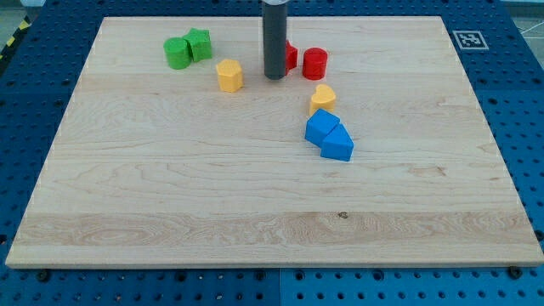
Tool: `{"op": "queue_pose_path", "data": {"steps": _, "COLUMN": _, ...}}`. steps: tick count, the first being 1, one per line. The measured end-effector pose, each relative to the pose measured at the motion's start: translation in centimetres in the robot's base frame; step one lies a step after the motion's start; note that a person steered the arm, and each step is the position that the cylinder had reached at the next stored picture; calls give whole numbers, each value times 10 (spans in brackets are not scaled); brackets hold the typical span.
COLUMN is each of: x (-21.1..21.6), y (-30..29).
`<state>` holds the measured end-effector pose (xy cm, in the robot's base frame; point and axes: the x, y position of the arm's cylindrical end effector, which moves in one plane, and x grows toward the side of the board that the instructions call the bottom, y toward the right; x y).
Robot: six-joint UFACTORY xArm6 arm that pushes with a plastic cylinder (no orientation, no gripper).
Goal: Move the red circle to the red star
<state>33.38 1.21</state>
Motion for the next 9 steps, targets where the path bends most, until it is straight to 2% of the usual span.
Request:
{"op": "queue_pose_path", "data": {"steps": 1, "x": 0, "y": 32}}
{"op": "queue_pose_path", "data": {"steps": 4, "x": 20, "y": 36}}
{"op": "queue_pose_path", "data": {"steps": 5, "x": 27, "y": 105}}
{"op": "queue_pose_path", "data": {"steps": 7, "x": 12, "y": 109}}
{"op": "queue_pose_path", "data": {"steps": 9, "x": -20, "y": 79}}
